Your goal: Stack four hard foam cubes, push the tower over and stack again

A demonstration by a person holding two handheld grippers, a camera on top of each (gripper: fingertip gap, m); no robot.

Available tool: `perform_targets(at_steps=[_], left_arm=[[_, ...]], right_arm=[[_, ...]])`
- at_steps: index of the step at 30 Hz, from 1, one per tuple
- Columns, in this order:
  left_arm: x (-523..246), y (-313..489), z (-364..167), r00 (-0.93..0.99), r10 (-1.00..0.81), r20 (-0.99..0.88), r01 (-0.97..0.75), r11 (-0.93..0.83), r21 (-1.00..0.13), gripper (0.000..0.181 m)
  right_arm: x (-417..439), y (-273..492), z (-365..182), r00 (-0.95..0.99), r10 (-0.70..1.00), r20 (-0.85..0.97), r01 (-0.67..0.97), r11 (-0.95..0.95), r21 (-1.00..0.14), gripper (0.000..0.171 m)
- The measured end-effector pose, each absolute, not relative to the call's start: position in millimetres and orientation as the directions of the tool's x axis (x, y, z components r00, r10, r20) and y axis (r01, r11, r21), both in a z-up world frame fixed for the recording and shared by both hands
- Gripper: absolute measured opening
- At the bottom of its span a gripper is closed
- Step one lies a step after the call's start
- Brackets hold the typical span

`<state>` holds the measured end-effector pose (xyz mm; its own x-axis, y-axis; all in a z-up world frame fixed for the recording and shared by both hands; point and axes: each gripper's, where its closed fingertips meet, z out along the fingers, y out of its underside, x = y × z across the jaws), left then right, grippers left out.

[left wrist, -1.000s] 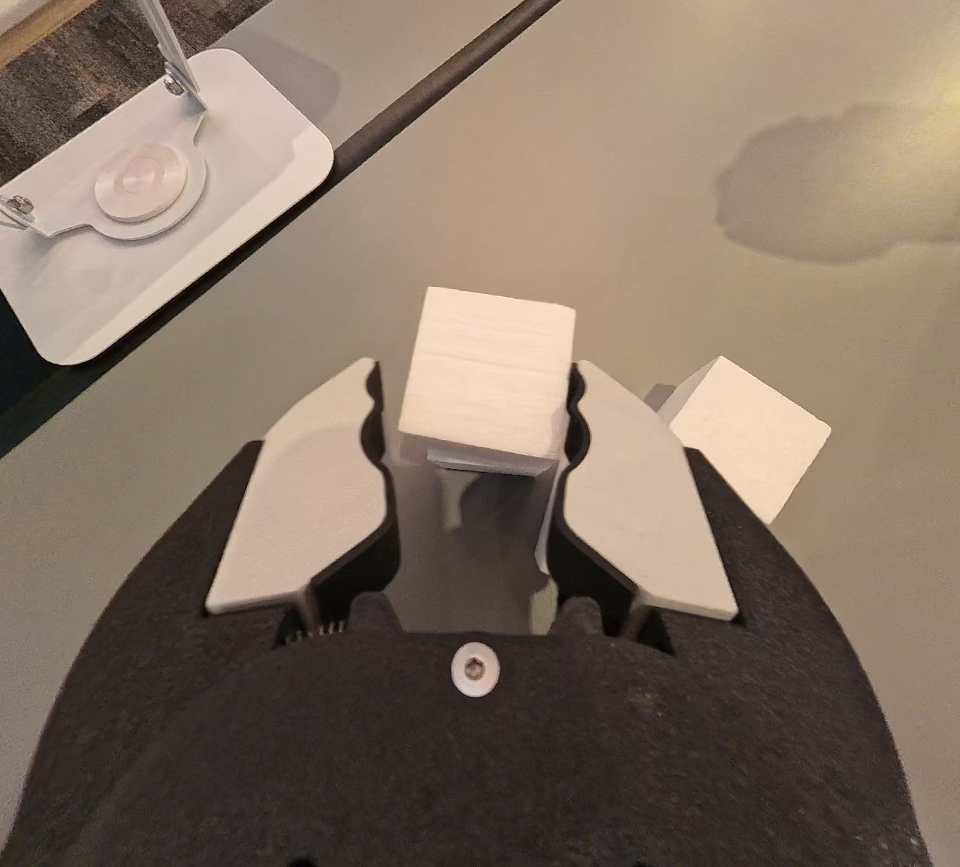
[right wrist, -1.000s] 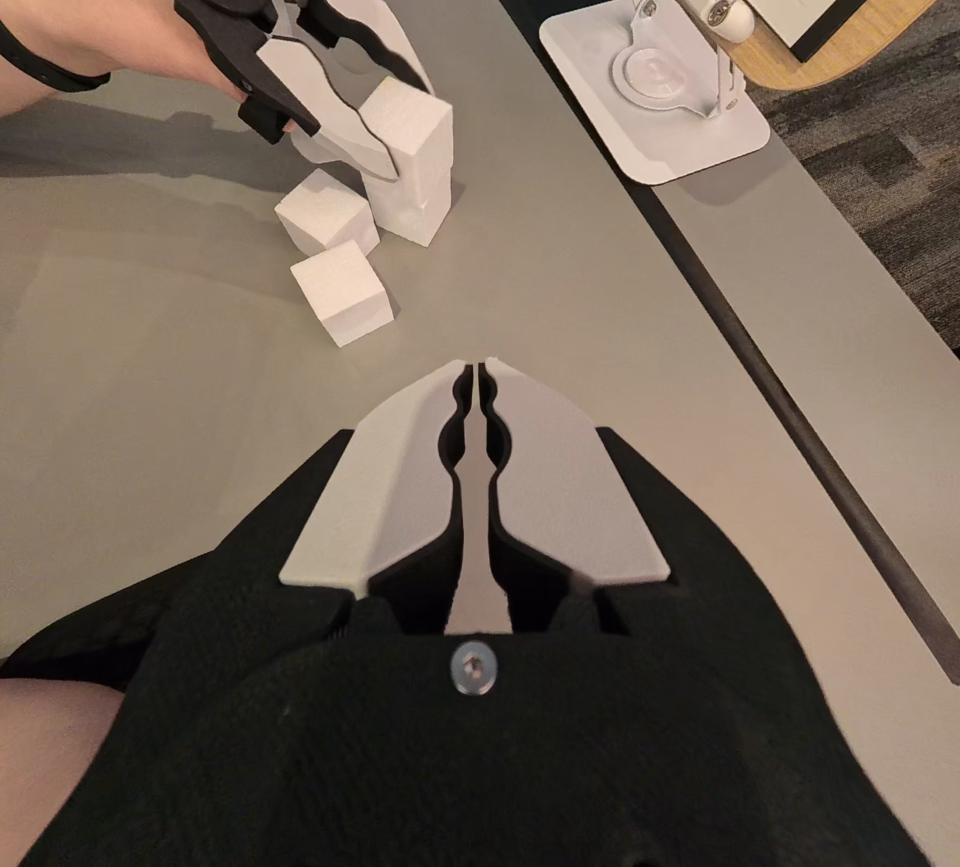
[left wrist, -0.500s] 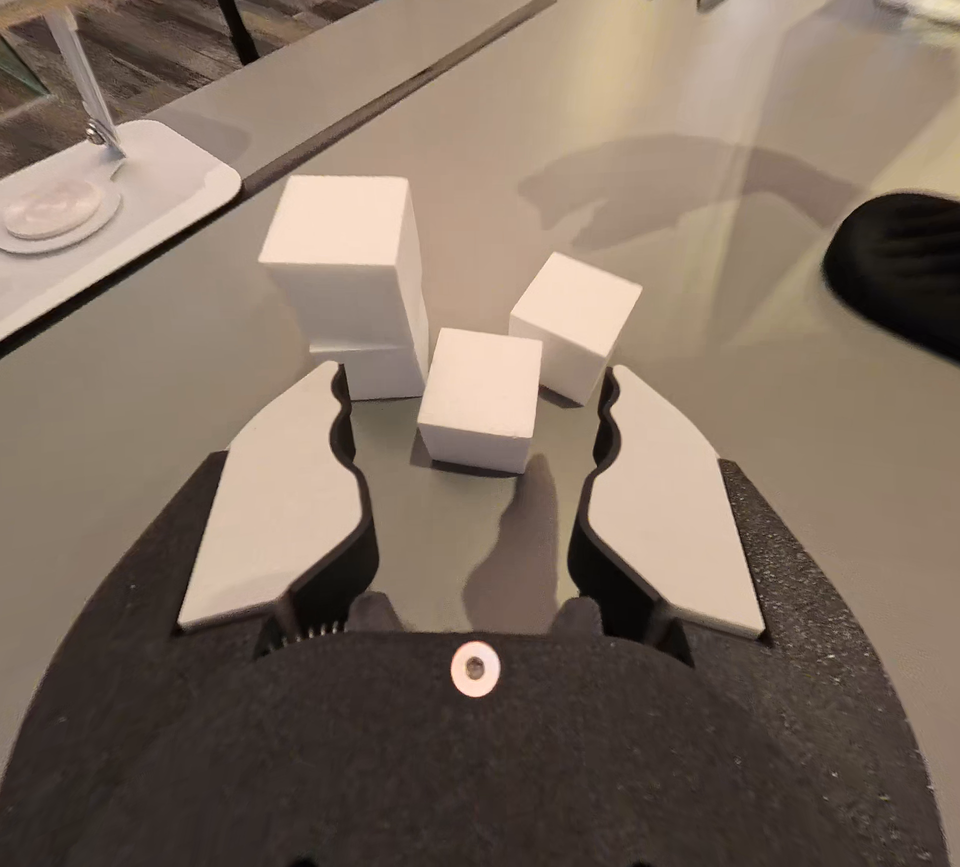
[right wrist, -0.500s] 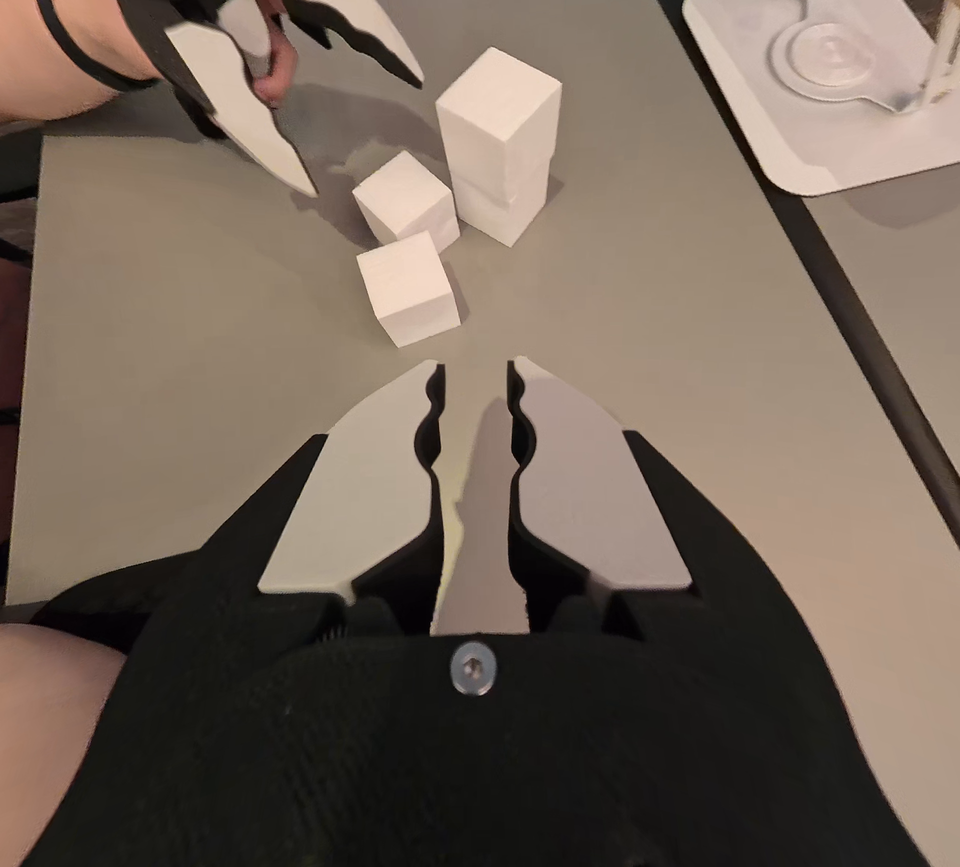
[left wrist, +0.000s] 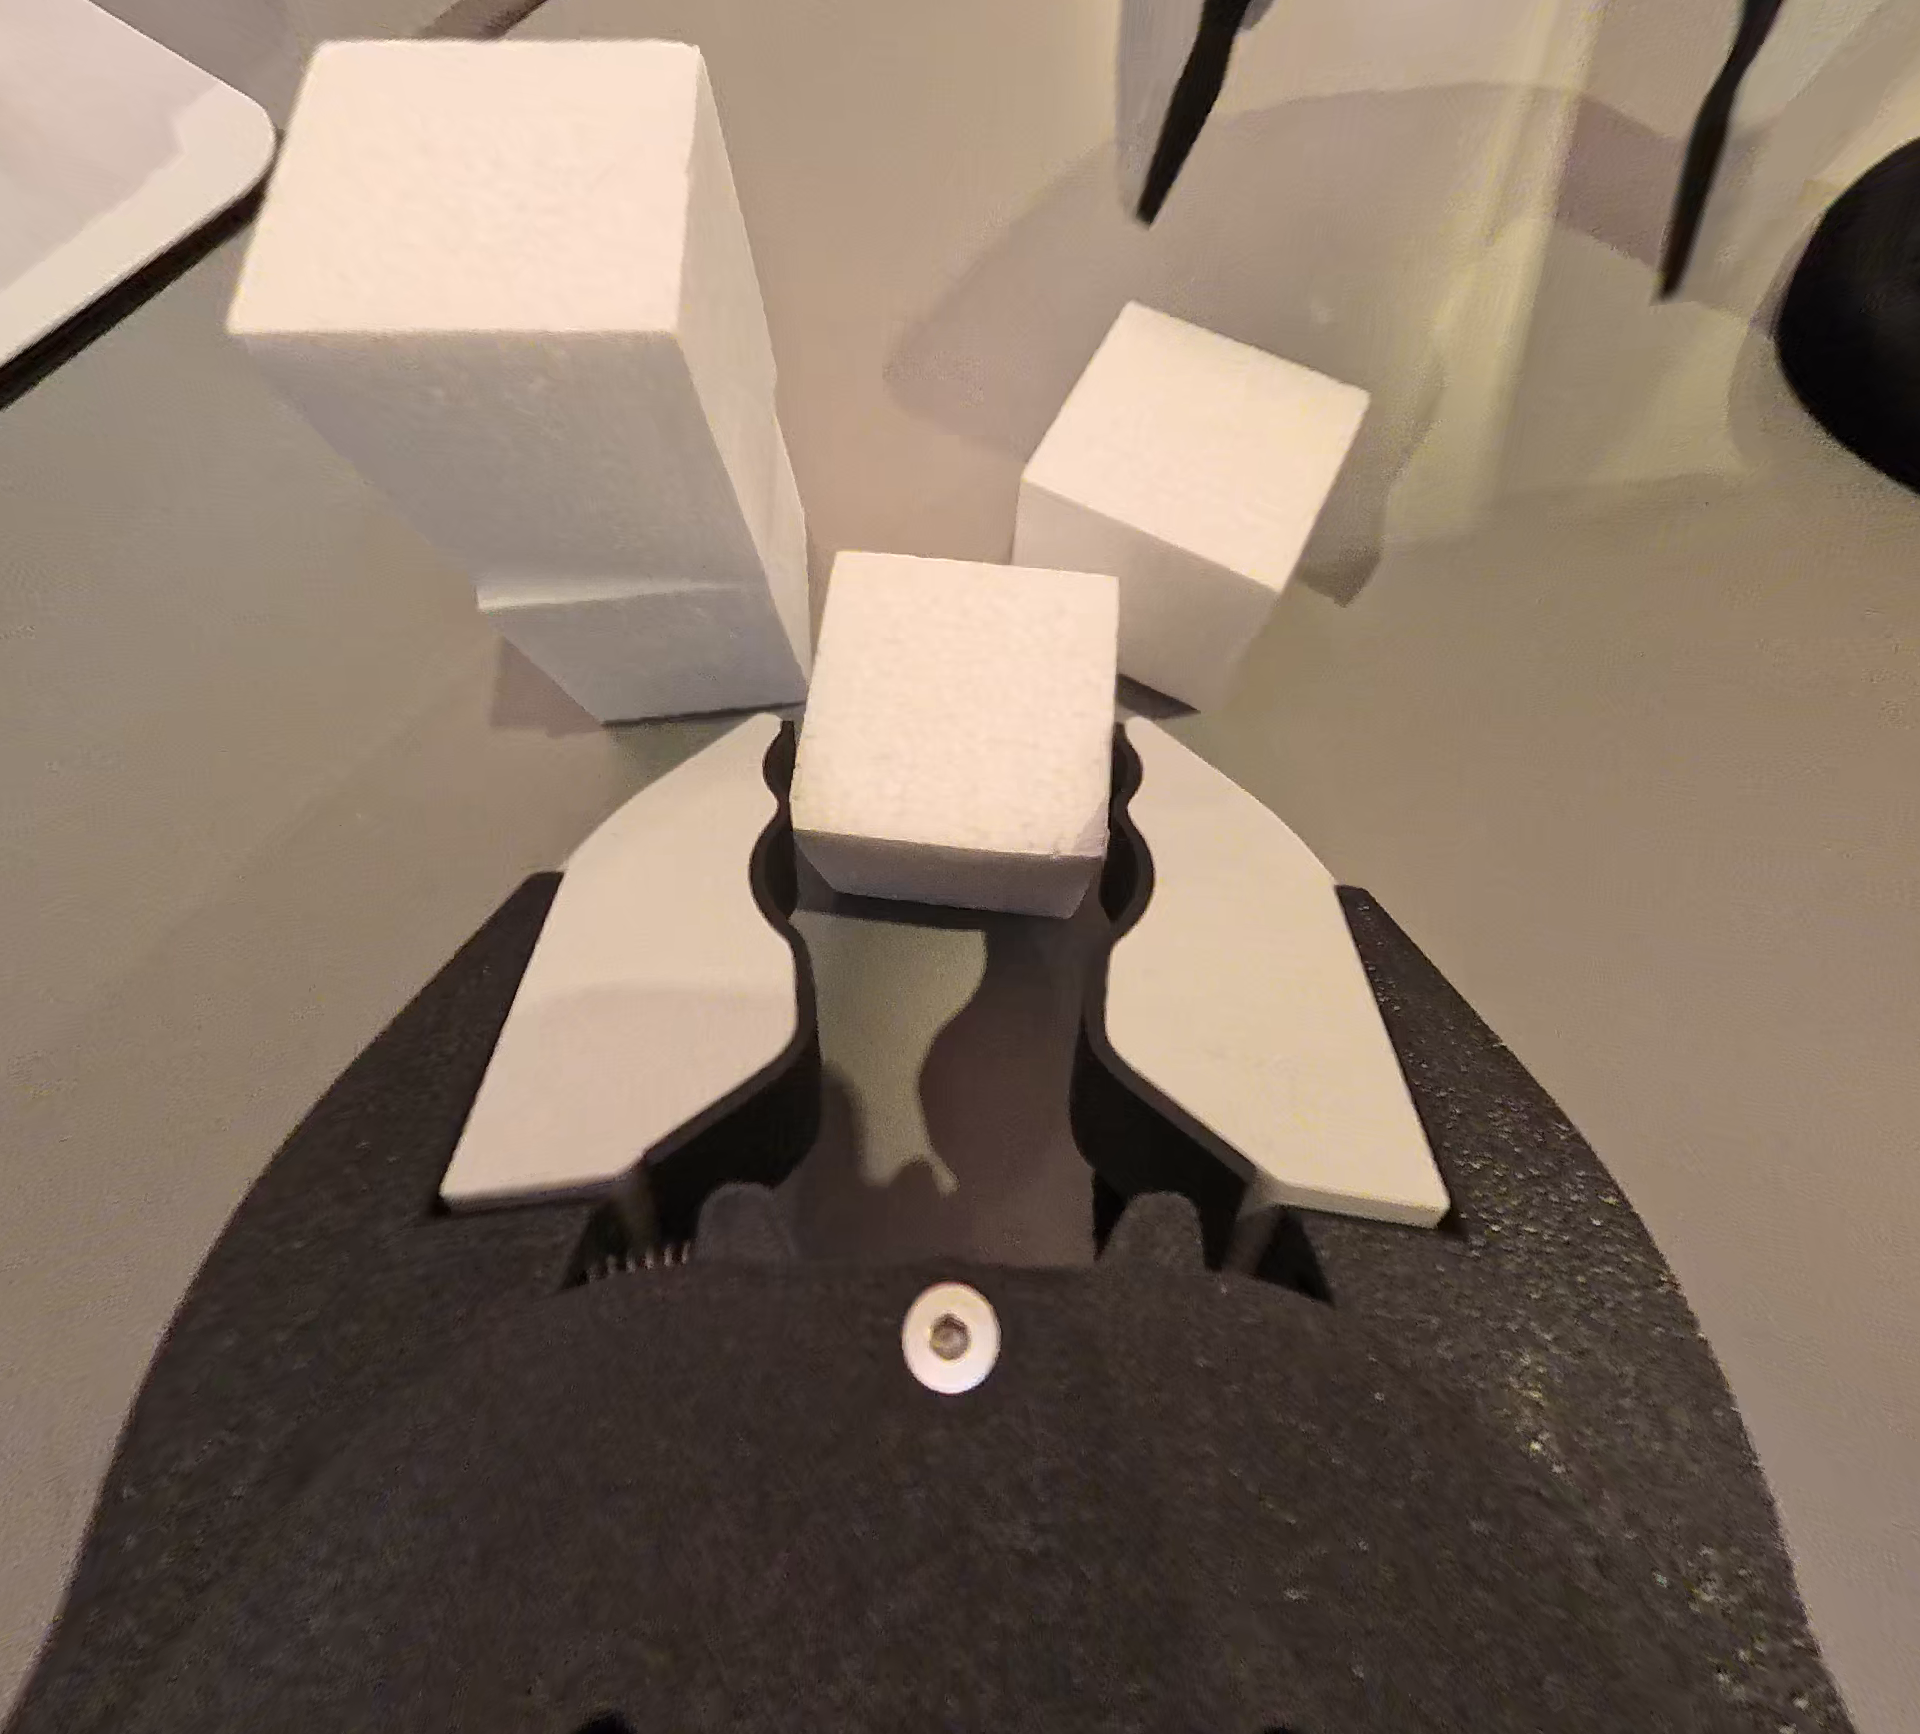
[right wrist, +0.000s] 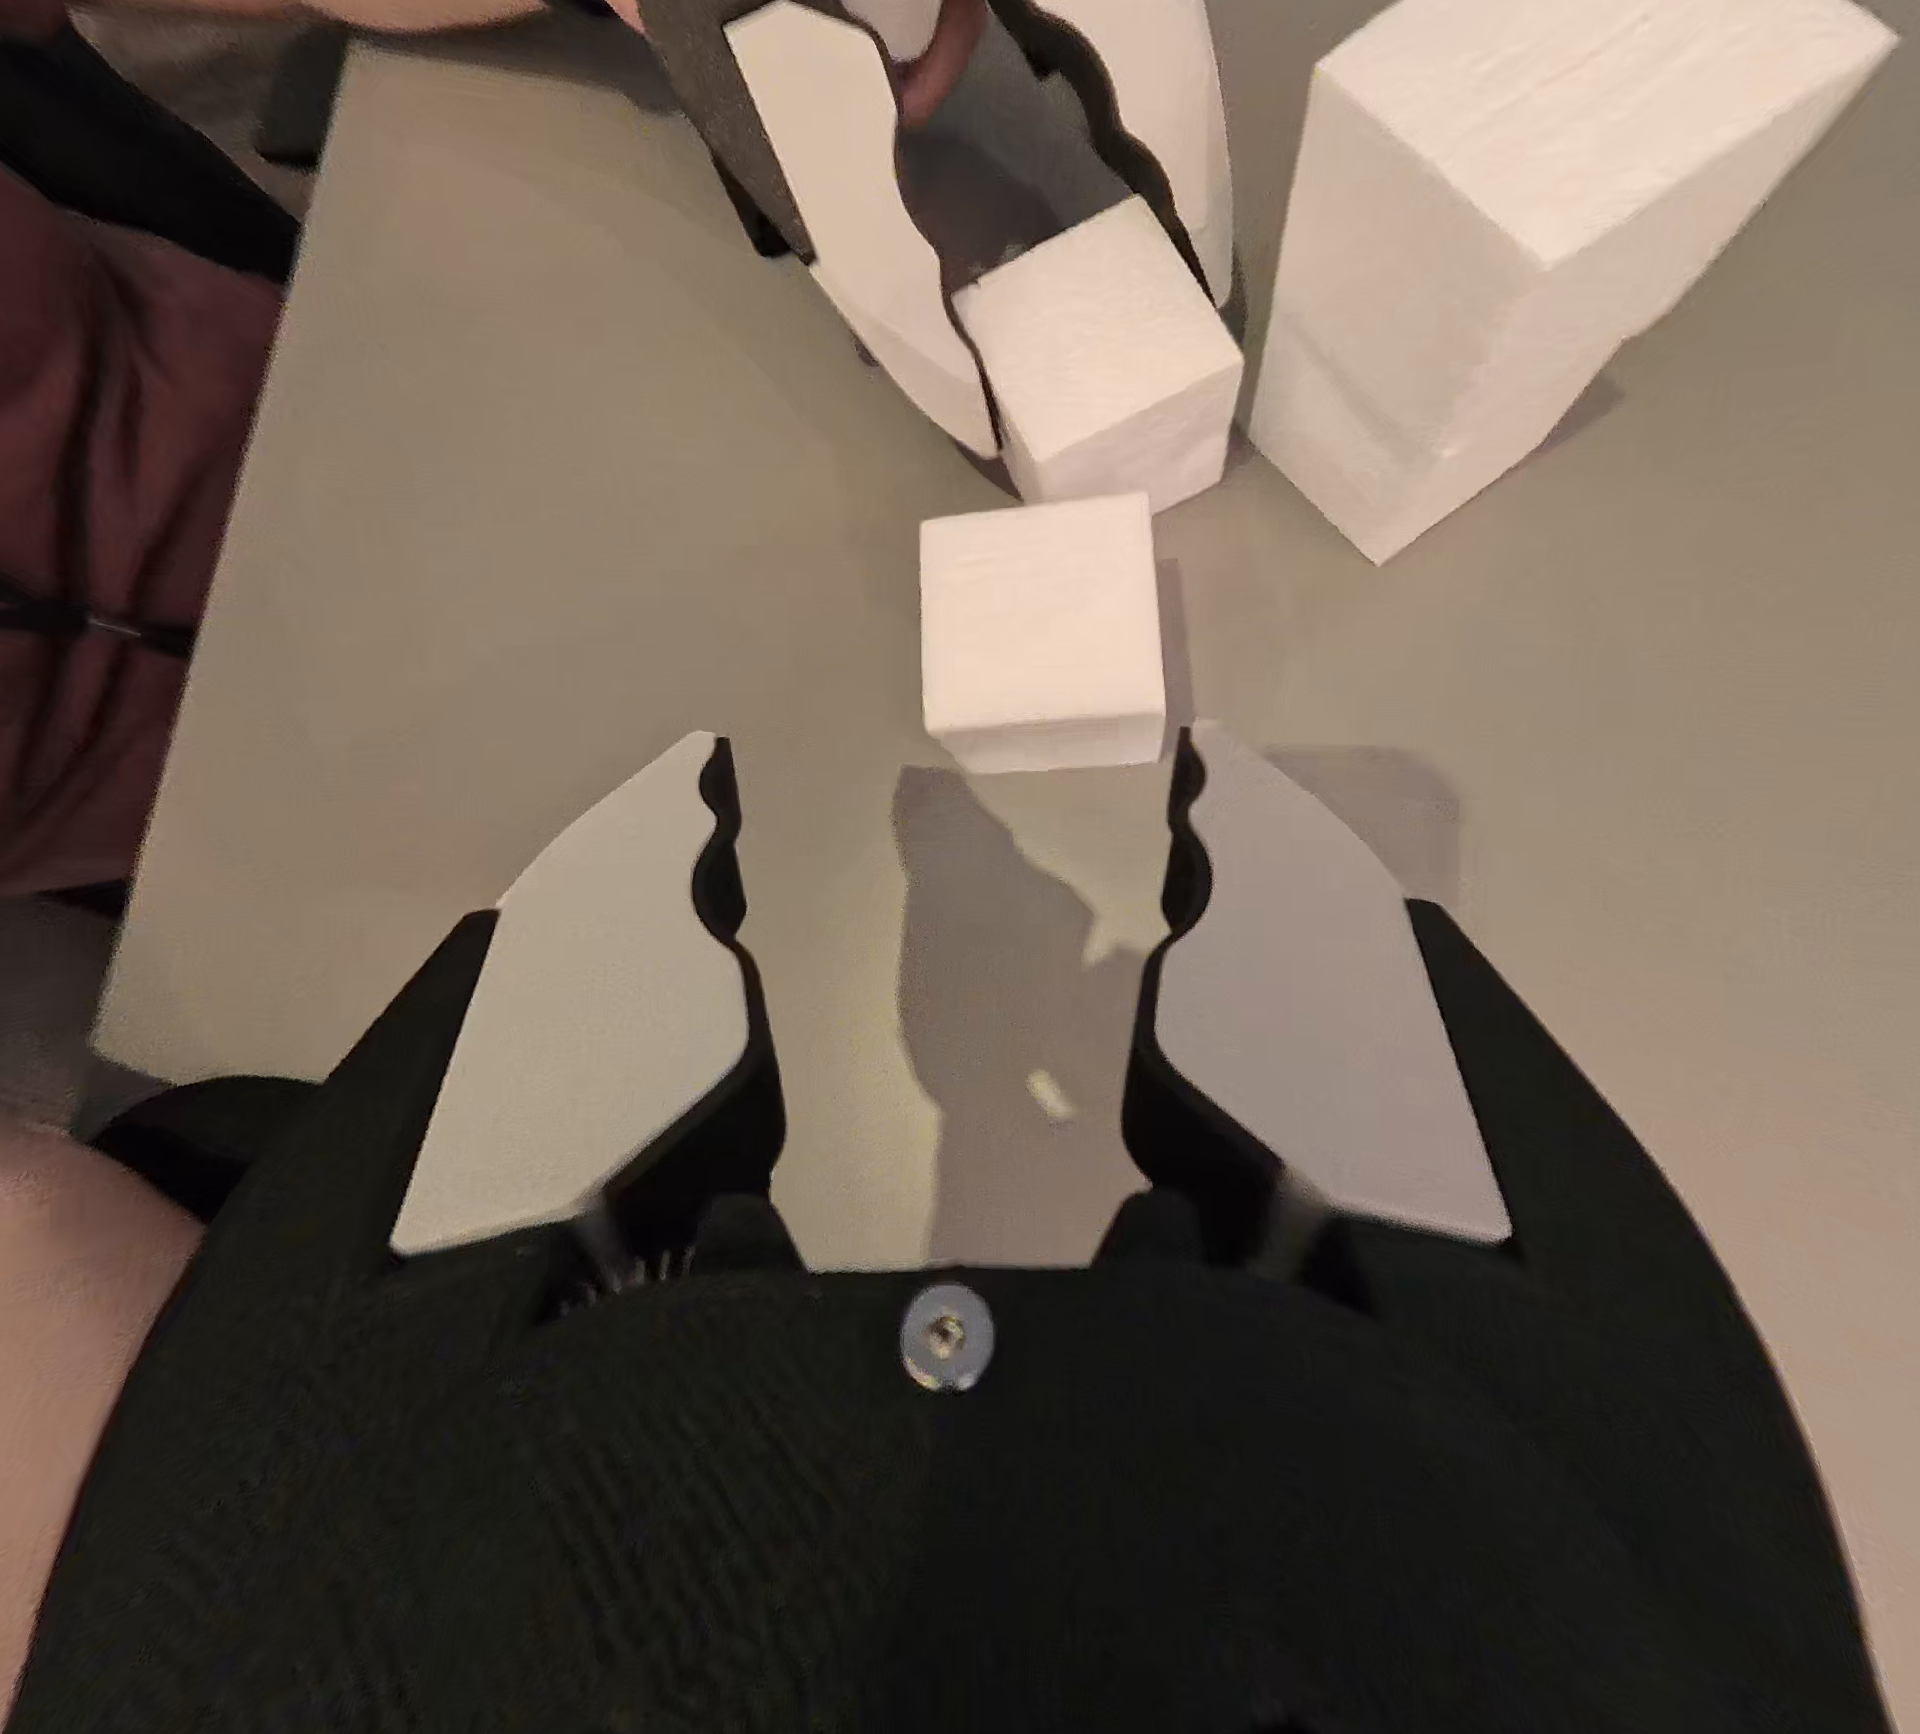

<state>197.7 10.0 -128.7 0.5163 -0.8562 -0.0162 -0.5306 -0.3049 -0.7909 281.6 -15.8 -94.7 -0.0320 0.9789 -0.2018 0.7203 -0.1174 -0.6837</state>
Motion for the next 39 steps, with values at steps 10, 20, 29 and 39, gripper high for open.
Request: perform_targets(at_steps=[10, 20, 29, 39], left_arm=[[151, 28, -9, 0.630, -0.773, -0.071, -0.352, -0.203, -0.914, 0.056], [180, 72, 18, 0.619, -0.785, 0.012, -0.338, -0.281, -0.898, 0.057], [202, 84, -20, 0.599, -0.800, -0.037, -0.468, -0.312, -0.827, 0.057], [208, 83, -32, 0.596, -0.801, -0.064, -0.507, -0.312, -0.803, 0.057]], right_arm=[[254, -3, -110, -0.055, 0.996, -0.071, 0.740, -0.007, -0.673, 0.077], [252, -1, -134, -0.080, 0.996, -0.046, 0.779, 0.034, -0.626, 0.059], [277, 2, -90, -0.028, 0.998, -0.055, 0.671, -0.022, -0.741, 0.058], [307, 9, -72, 0.048, 0.997, -0.059, 0.611, -0.076, -0.788, 0.058]])
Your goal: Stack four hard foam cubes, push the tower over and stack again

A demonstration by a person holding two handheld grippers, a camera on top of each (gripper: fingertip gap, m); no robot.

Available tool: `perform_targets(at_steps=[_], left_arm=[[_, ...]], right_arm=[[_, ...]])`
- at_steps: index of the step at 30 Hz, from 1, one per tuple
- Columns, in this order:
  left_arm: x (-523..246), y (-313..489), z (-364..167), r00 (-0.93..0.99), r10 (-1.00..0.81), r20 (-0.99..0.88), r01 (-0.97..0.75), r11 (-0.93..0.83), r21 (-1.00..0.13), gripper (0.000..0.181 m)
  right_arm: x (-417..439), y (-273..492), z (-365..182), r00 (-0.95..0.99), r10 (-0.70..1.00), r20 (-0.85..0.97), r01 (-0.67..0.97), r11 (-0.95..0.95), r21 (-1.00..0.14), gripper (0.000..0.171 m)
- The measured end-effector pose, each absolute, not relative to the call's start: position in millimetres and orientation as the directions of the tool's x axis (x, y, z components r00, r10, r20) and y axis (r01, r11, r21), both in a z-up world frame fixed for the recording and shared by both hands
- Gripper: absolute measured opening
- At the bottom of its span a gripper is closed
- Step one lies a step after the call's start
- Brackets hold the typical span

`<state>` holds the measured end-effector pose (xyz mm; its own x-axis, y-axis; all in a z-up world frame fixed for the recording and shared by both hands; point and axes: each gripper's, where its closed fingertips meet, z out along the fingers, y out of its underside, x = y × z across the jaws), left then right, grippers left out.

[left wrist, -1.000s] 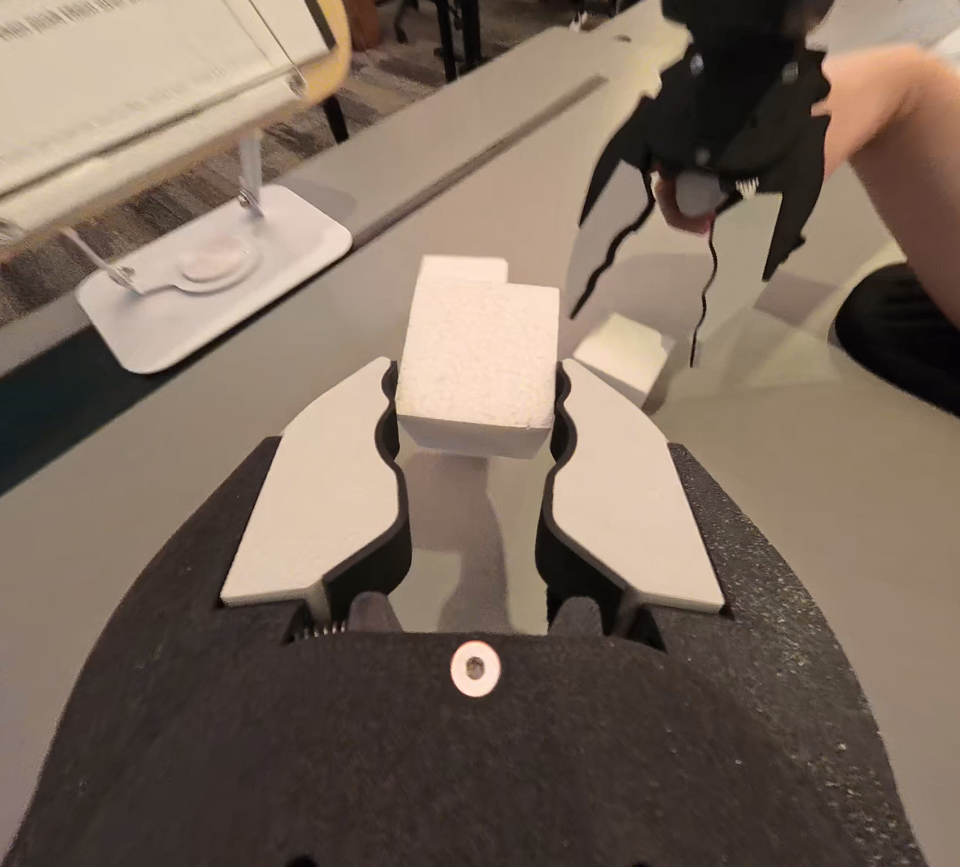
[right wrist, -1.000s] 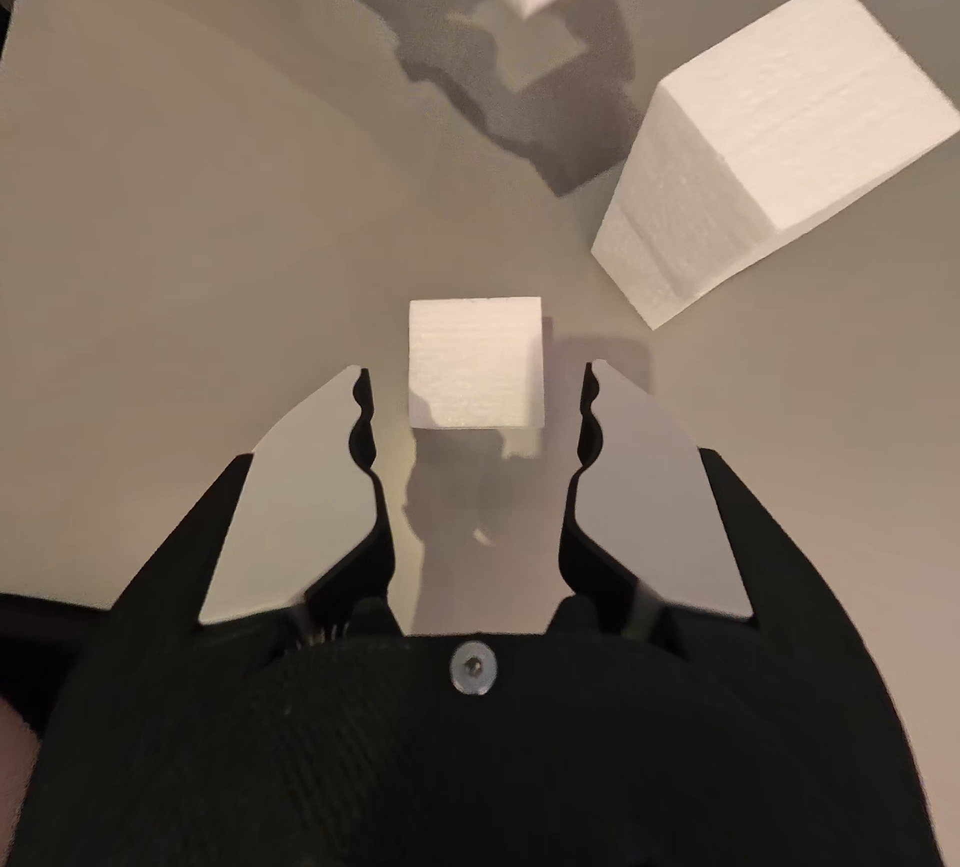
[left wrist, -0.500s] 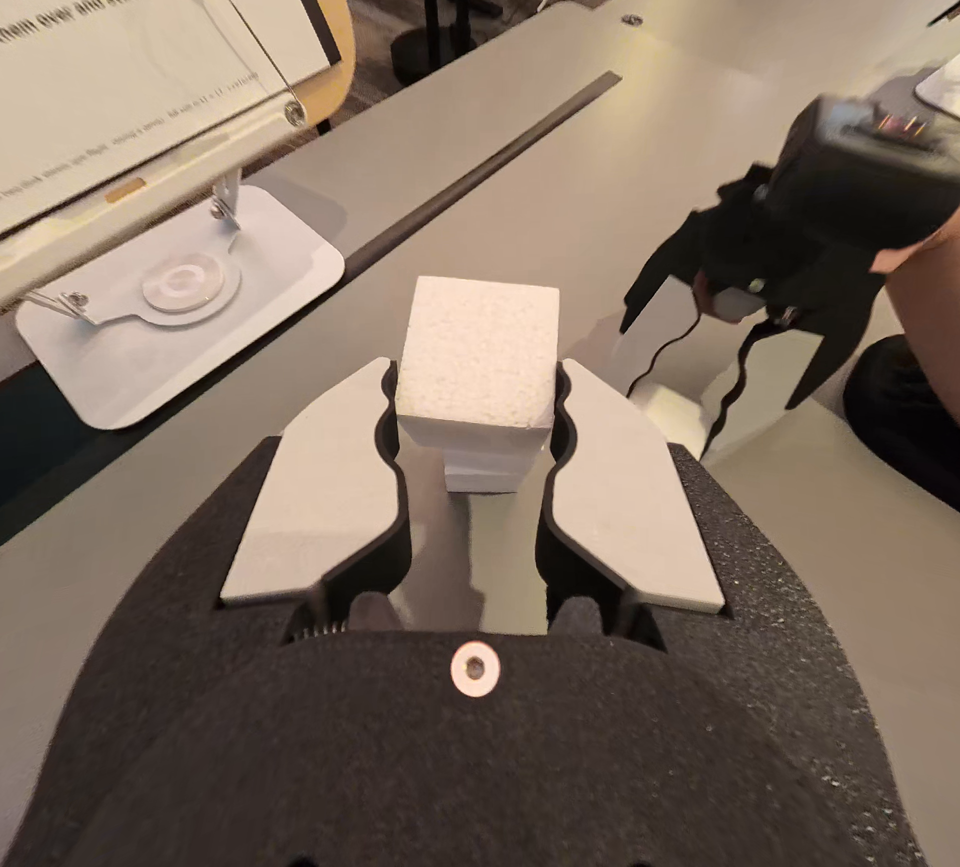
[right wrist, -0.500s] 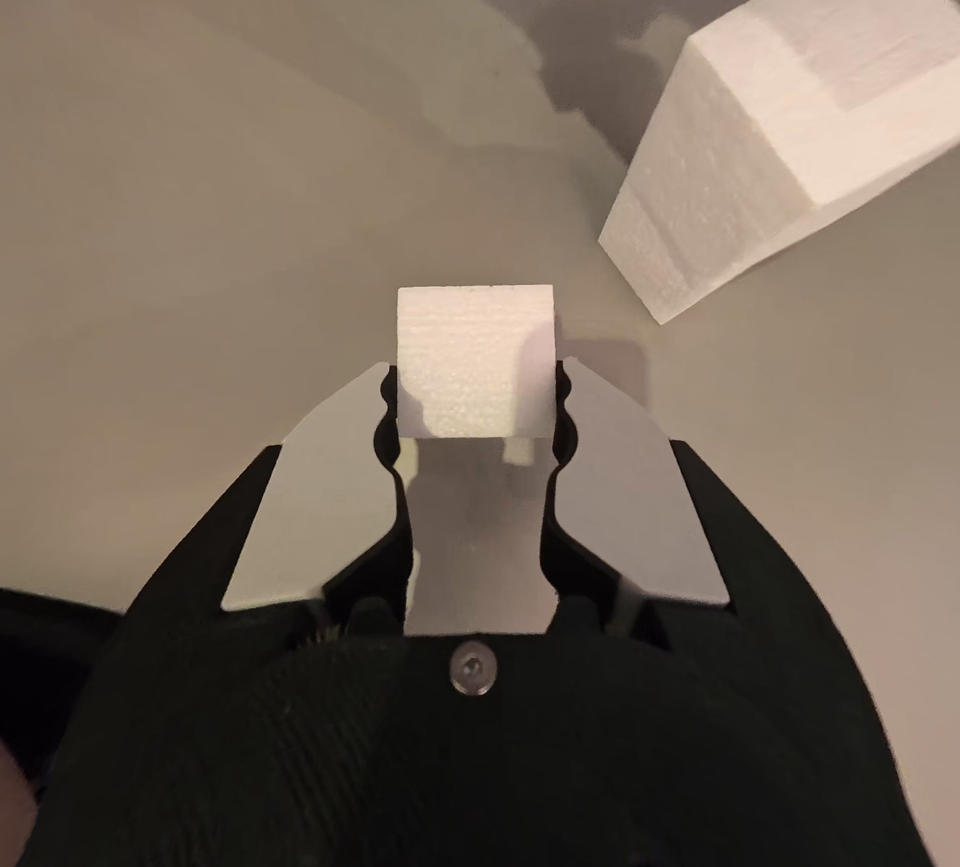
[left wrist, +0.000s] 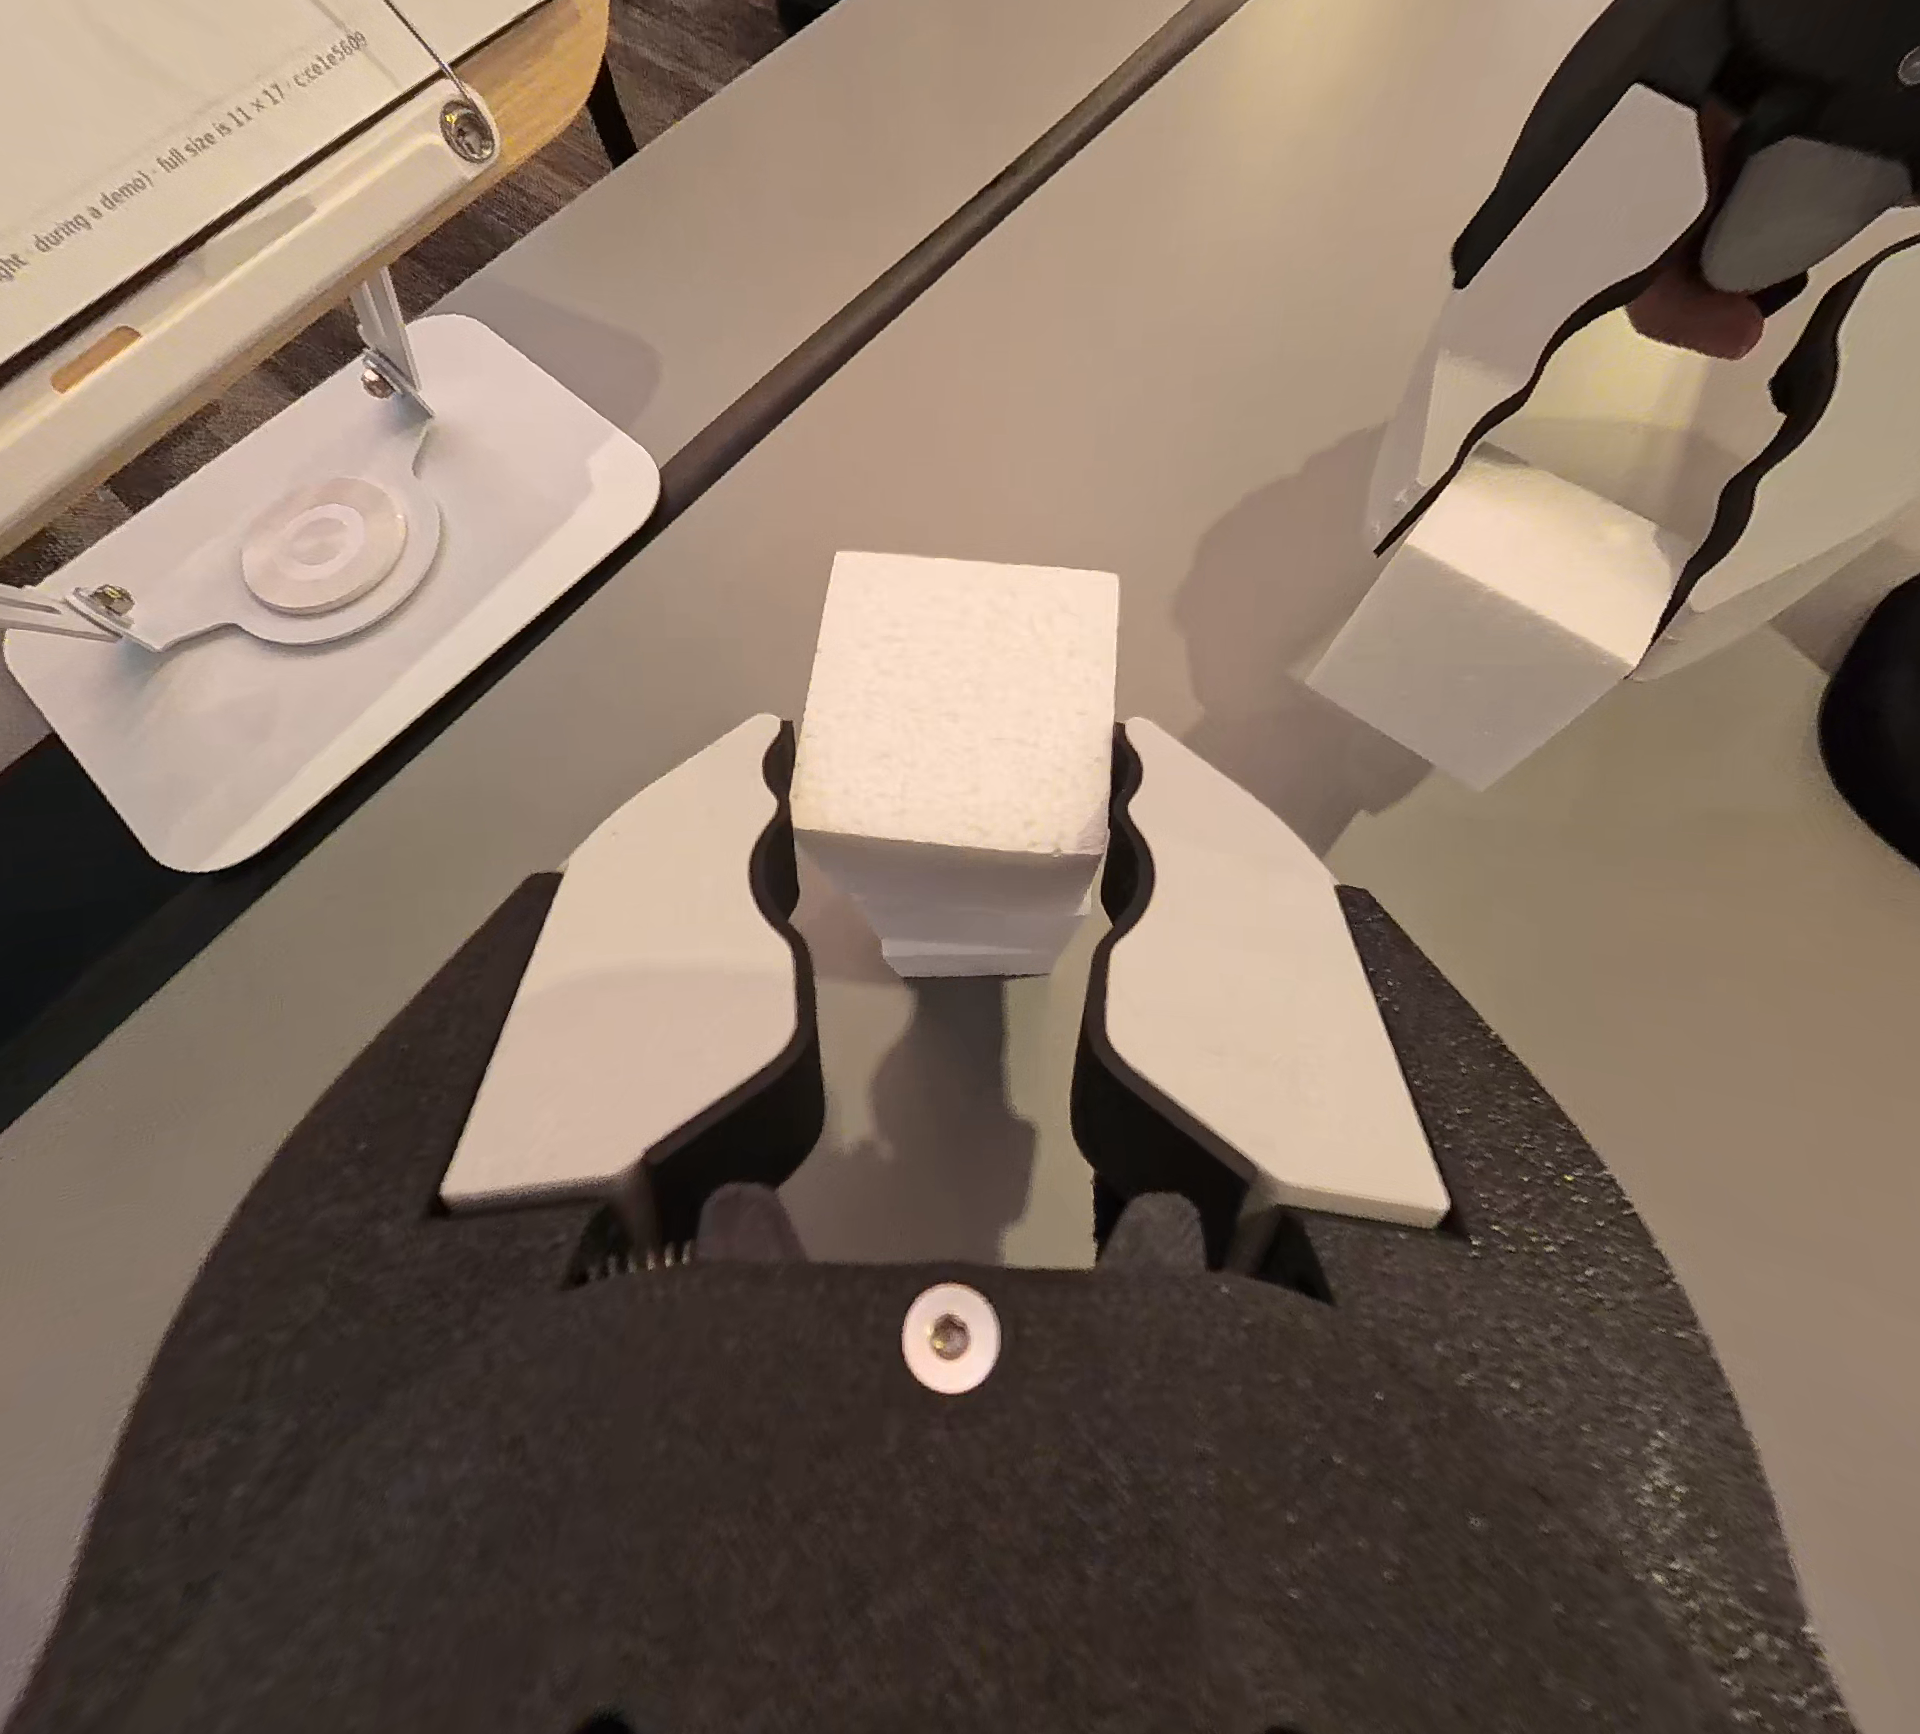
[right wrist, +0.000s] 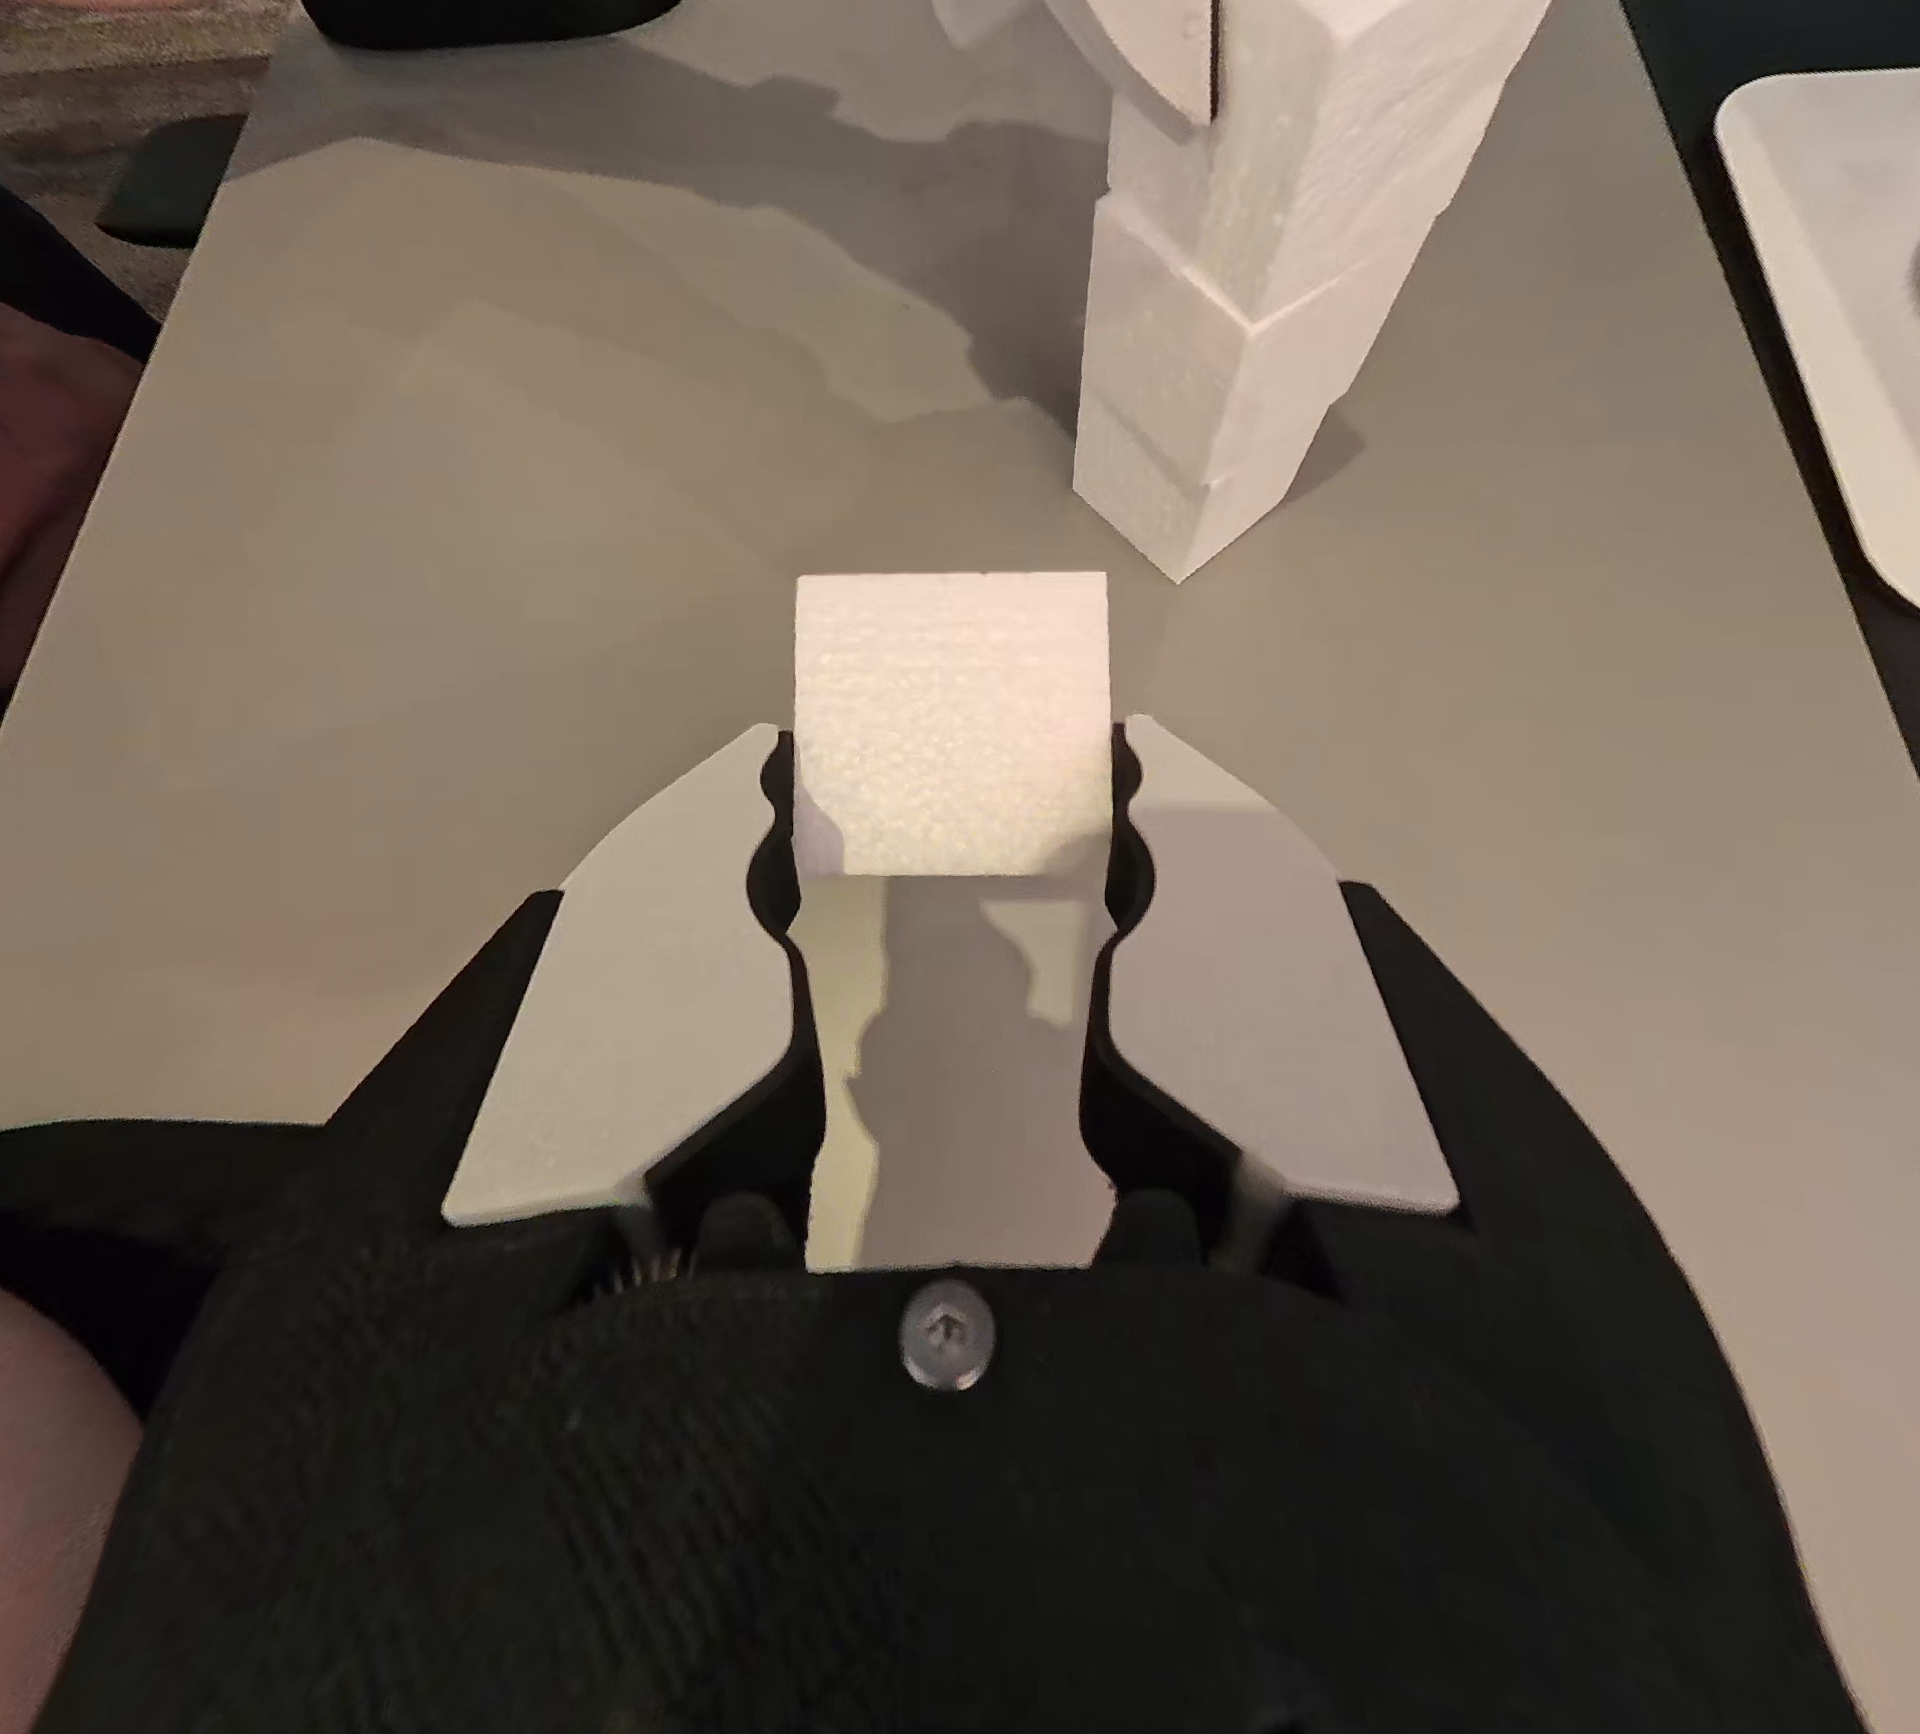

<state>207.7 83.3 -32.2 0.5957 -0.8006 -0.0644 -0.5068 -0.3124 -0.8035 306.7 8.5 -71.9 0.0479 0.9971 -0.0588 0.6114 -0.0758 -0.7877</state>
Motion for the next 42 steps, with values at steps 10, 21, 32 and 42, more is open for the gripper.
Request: perform_targets(at_steps=[10, 21, 32, 42], left_arm=[[195, 65, 19, 0.592, -0.806, -0.016, -0.362, -0.248, -0.898, 0.097], [112, 38, 60, 0.564, -0.817, -0.120, -0.349, -0.104, -0.932, 0.074], [90, 30, 55, 0.542, -0.840, 0.030, -0.314, -0.236, -0.919, 0.071], [82, 25, 71, 0.484, -0.862, 0.151, -0.207, -0.280, -0.937, 0.066]], right_arm=[[304, 6, -34, 0.059, 0.998, 0.025, 0.563, -0.012, -0.826, 0.058], [247, 12, 61, -0.065, 0.939, 0.338, 0.404, 0.334, -0.852, 0.058], [207, 61, 57, -0.281, 0.956, 0.087, 0.601, 0.246, -0.760, 0.058], [202, 74, 26, -0.333, 0.943, -0.006, 0.684, 0.237, -0.690, 0.058]])
